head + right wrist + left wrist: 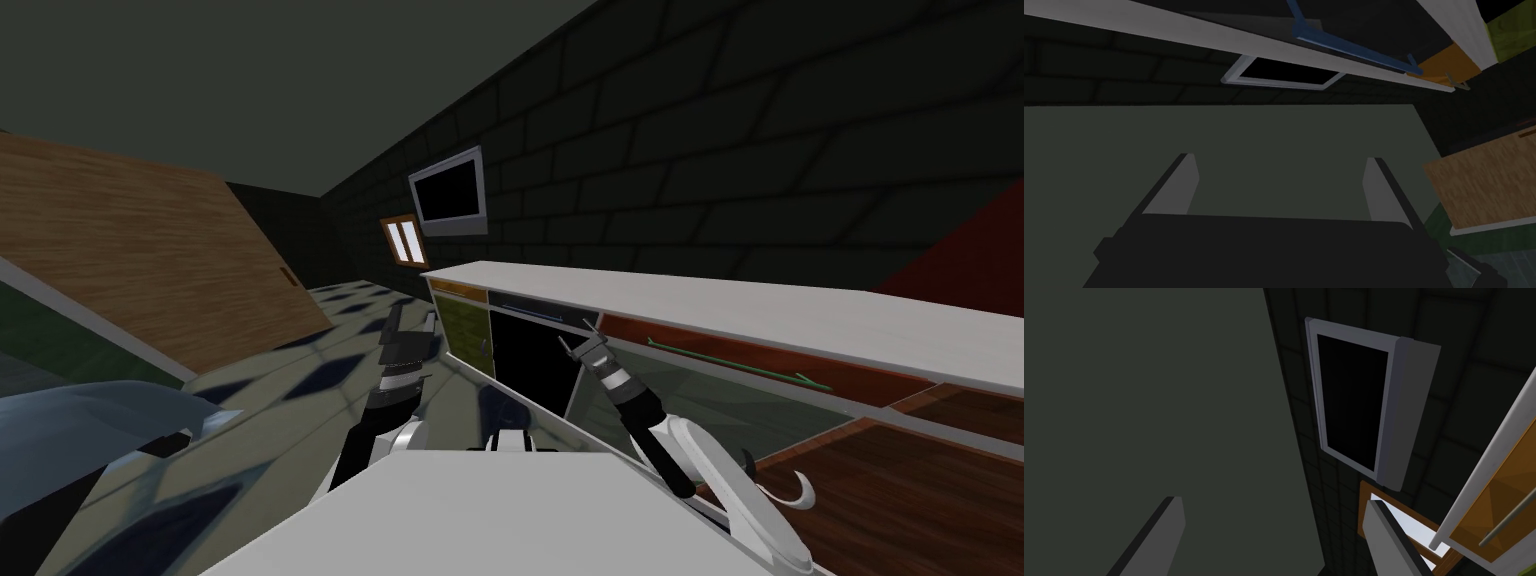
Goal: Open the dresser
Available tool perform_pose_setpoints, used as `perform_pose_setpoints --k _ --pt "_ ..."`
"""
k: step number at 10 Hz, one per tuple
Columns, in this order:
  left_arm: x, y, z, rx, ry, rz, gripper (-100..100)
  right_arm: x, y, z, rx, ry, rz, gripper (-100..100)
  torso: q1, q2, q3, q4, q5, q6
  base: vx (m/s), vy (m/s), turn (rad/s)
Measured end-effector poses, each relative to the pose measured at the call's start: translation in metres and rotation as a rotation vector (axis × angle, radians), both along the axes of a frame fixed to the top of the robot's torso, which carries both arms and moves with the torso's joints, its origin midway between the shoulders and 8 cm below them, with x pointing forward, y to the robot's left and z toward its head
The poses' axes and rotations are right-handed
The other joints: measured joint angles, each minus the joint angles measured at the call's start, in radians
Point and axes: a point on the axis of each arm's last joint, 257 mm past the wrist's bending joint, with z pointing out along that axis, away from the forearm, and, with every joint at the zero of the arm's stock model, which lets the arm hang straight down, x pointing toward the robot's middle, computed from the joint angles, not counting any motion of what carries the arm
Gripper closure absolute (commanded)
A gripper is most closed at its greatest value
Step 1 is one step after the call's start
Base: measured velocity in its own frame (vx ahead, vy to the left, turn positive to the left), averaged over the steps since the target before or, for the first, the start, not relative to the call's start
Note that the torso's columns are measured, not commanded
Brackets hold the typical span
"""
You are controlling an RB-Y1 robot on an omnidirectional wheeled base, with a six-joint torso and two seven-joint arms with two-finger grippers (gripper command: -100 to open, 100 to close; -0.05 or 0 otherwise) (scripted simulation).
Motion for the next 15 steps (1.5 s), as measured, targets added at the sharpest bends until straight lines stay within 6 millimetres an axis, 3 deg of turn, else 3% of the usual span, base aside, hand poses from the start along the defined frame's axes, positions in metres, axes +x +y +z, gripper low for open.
perform_pose_setpoints --k 15 --pt "0.000 0.000 0.000 0.000 0.000 0.000 0 0.019 -0.018 -0.046 -0.723 -0.112 -0.142 -100 0.000 0.000 0.000 0.000 0.000 0.000 0.039 0.014 -0.016"
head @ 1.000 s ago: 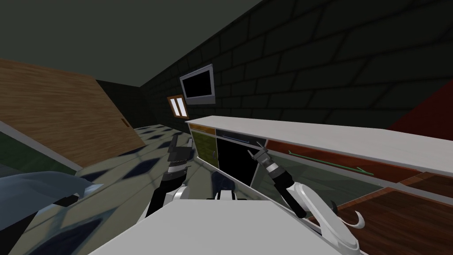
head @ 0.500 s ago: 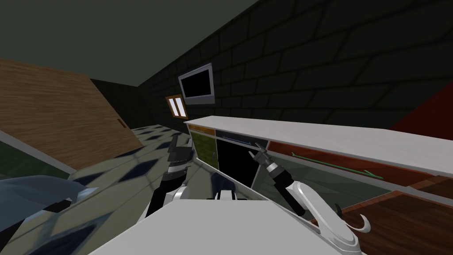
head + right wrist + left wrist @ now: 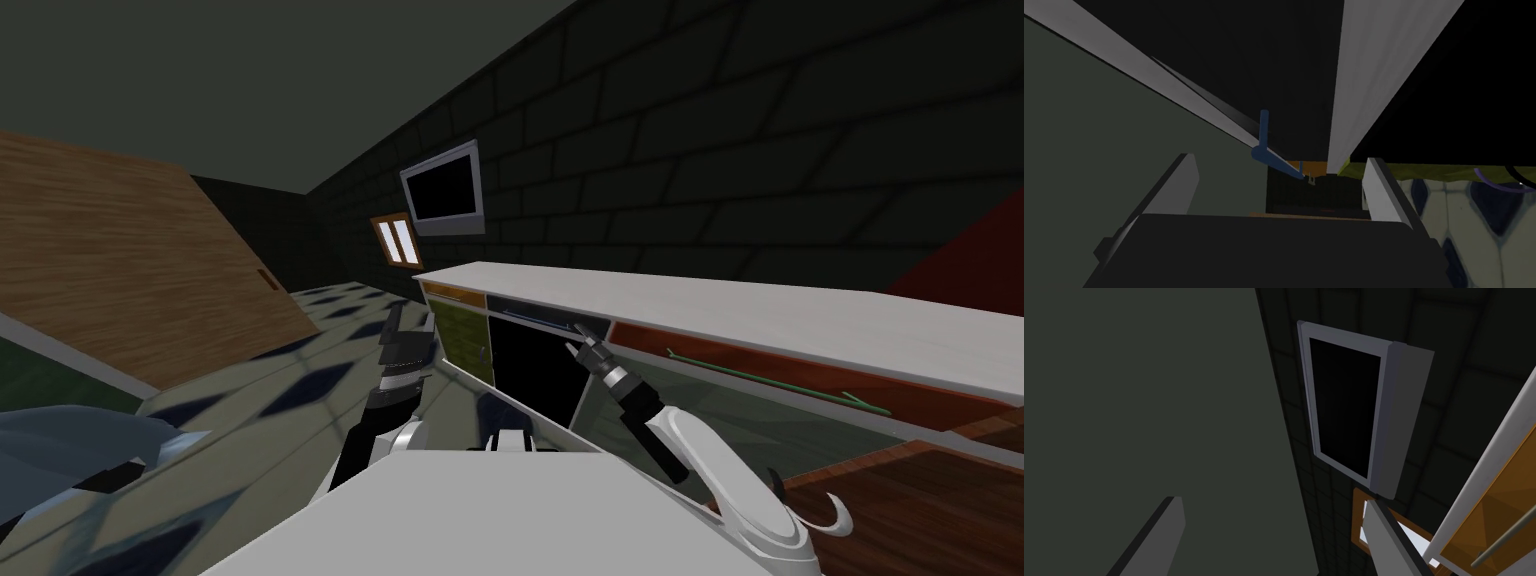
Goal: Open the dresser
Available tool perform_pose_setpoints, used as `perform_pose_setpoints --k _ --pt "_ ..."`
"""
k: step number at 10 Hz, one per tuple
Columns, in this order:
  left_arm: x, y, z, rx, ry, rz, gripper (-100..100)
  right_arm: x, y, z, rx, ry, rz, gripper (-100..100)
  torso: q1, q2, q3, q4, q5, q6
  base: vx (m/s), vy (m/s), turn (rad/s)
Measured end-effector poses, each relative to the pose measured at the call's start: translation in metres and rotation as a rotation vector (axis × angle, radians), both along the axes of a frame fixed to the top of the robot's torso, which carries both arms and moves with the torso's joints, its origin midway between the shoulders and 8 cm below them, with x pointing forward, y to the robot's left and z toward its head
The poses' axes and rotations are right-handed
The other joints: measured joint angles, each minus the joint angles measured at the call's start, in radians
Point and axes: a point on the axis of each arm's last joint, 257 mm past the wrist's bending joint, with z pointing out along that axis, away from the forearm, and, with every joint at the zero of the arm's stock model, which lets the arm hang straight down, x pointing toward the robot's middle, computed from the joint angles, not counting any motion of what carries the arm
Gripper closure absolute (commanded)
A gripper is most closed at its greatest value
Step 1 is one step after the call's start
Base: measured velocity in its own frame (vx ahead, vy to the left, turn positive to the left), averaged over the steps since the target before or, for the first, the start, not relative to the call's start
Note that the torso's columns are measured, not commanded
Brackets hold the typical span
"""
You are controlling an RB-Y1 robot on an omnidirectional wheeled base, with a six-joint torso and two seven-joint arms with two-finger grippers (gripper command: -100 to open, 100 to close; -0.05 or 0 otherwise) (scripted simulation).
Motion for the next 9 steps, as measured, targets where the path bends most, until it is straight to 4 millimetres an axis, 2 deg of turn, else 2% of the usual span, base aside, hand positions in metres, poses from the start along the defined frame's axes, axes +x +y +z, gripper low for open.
perform_pose_setpoints --k 3,4,5,6,9 --pt "0.000 0.000 0.000 0.000 0.000 0.000 0 0.000 -0.005 0.002 -0.046 -0.009 -0.004 -100 0.003 -0.004 -0.002 -0.001 0.001 0.000 0.053 0.043 -0.007" --pt "0.000 0.000 0.000 0.000 0.000 0.000 0 0.000 -0.006 0.003 -0.044 -0.008 -0.005 100 0.001 -0.002 -0.002 -0.001 0.000 0.000 0.008 0.008 0.002" --pt "0.000 0.000 0.000 0.000 0.000 0.000 0 0.000 -0.006 0.003 -0.044 -0.009 -0.004 100 -0.002 0.001 0.001 0.000 -0.001 0.000 -0.072 0.032 -0.062" --pt "0.000 0.000 0.000 0.000 0.000 0.000 0 -0.001 -0.004 0.012 -0.043 -0.028 -0.001 100 -0.002 0.002 0.003 -0.005 -0.004 0.000 -0.149 0.068 -0.033" --pt "0.000 0.000 0.000 0.000 0.000 0.000 0 -0.006 0.002 0.011 -0.043 -0.021 0.012 100 -0.003 -0.003 -0.001 -0.003 -0.002 0.001 -0.167 0.089 -0.040"
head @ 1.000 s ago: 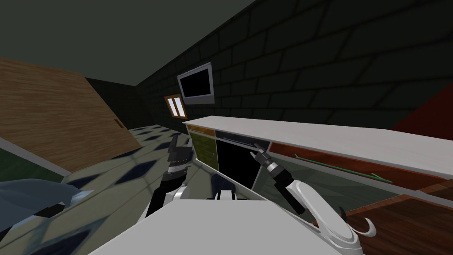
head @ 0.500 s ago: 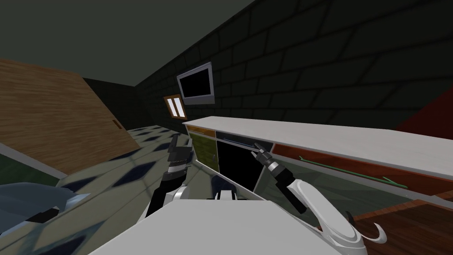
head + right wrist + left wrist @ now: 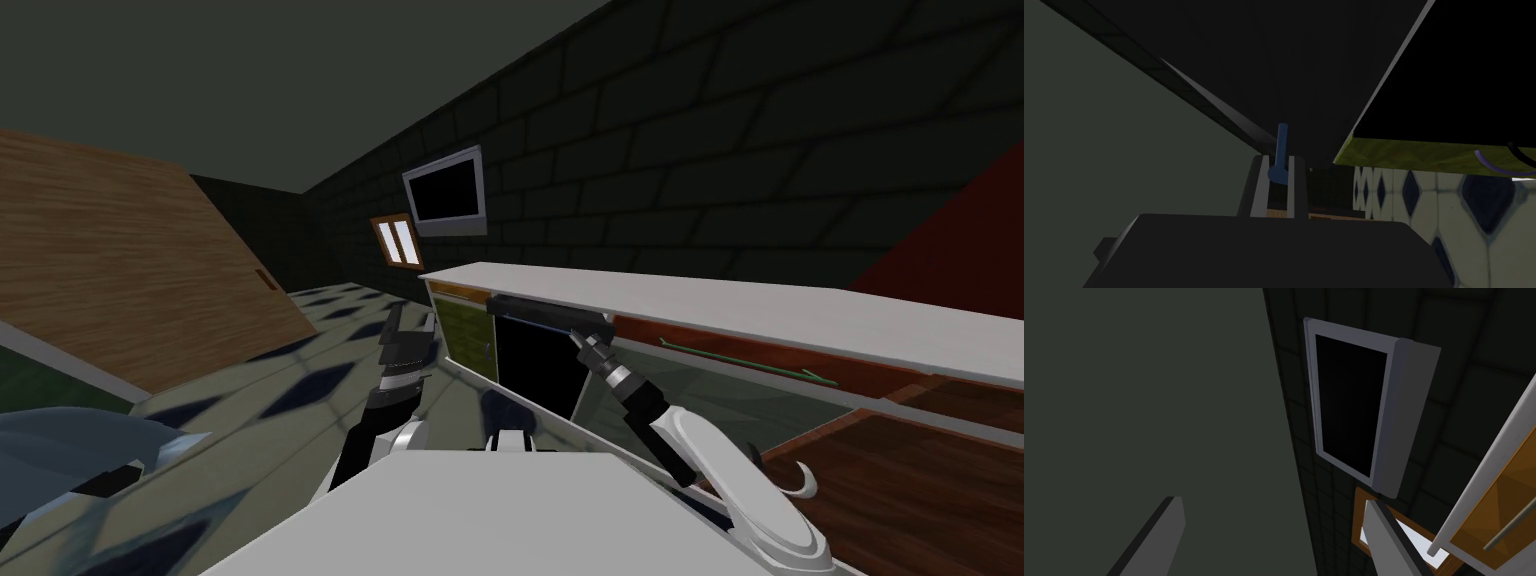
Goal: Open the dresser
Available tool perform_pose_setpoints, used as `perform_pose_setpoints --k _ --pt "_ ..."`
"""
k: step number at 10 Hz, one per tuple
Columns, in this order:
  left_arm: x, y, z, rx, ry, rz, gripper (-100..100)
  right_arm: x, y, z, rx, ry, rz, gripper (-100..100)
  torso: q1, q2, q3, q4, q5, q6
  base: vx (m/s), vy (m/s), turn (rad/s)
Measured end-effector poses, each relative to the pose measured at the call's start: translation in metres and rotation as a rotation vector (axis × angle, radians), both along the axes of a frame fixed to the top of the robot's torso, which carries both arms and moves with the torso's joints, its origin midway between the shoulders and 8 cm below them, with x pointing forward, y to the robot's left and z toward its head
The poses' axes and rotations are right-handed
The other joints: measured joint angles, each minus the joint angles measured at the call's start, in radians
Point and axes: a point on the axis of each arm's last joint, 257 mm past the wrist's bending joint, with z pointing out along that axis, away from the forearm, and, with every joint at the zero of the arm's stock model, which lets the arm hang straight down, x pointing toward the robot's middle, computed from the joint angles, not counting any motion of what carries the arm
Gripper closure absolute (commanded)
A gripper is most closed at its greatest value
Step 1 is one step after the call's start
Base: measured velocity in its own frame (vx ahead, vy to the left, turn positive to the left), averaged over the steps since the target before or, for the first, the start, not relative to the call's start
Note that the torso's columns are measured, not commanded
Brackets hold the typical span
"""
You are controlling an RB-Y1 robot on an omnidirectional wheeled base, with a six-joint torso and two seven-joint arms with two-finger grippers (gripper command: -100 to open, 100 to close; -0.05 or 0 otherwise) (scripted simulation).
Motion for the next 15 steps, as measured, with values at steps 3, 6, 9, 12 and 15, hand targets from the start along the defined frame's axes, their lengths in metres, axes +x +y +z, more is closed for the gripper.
perform_pose_setpoints --k 3,6,9,12,15 --pt "0.000 0.000 0.000 0.000 0.000 0.000 0 -0.004 0.000 0.006 -0.007 0.002 0.012 -100 0.000 -0.005 -0.004 0.001 0.002 -0.001 -0.011 0.048 -0.073" --pt "0.000 0.000 0.000 0.000 0.000 0.000 0 -0.012 -0.009 0.024 -0.002 0.002 0.028 -100 0.003 0.002 0.001 0.003 0.002 -0.001 0.055 0.047 -0.065" --pt "0.000 0.000 0.000 0.000 0.000 0.000 0 -0.017 -0.012 0.041 -0.002 0.002 0.050 -100 0.002 0.004 0.002 0.003 0.002 -0.001 0.032 0.041 -0.068" --pt "0.000 0.000 0.000 0.000 0.000 0.000 0 -0.022 -0.013 0.051 -0.005 0.009 0.067 0 0.003 0.004 0.001 0.004 0.003 -0.002 0.015 0.025 -0.031" --pt "0.000 0.000 0.000 0.000 0.000 0.000 0 -0.022 -0.014 0.050 -0.005 0.010 0.067 0 0.003 0.003 0.001 0.004 0.002 -0.001 0.000 0.000 0.000"
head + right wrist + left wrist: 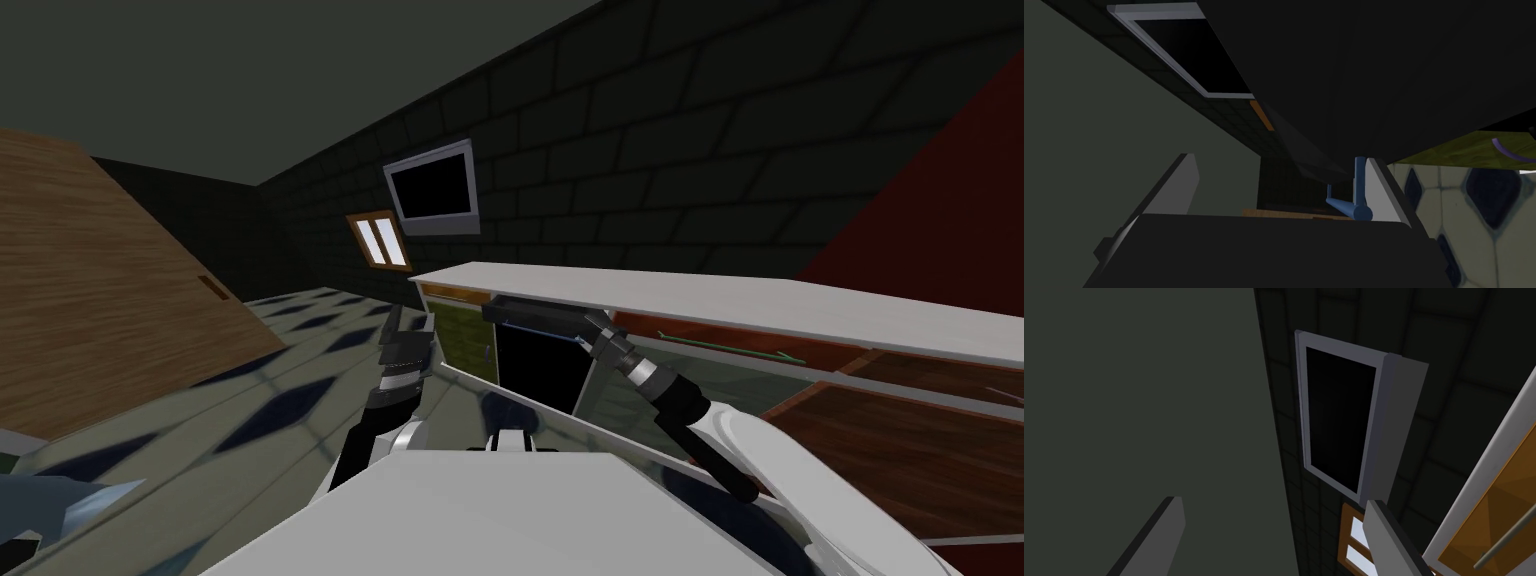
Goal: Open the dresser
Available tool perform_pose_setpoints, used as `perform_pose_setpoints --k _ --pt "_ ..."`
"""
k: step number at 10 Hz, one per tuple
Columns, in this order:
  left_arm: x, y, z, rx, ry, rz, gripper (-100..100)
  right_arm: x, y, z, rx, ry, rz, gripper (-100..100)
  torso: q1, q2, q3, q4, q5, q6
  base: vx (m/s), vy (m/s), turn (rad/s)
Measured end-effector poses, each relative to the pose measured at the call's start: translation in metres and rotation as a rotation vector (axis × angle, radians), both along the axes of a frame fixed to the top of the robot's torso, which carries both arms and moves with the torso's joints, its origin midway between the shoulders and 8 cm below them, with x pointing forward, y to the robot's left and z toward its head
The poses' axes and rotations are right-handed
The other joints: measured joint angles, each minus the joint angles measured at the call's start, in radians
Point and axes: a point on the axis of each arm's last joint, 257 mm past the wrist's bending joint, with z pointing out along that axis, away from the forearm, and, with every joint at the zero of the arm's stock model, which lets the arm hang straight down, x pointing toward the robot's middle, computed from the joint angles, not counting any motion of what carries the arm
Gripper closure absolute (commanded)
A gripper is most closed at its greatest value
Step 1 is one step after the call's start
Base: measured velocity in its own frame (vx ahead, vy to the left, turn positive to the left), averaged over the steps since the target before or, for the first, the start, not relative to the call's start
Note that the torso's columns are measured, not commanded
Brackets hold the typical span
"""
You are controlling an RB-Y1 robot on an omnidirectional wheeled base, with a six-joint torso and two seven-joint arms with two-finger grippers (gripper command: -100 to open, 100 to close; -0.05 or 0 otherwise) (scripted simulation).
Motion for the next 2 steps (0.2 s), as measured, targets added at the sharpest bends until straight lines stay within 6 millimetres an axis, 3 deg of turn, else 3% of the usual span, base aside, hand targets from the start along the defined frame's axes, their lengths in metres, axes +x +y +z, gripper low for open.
perform_pose_setpoints --k 2 --pt "0.0000 0.0000 0.0000 0.000 0.000 0.000 0 0.0000 -0.0001 -0.0003 0.000 0.001 0.000 0 0.000 0.000 0.000 0.000 0.000 0.000 0.000 0.000 0.000"
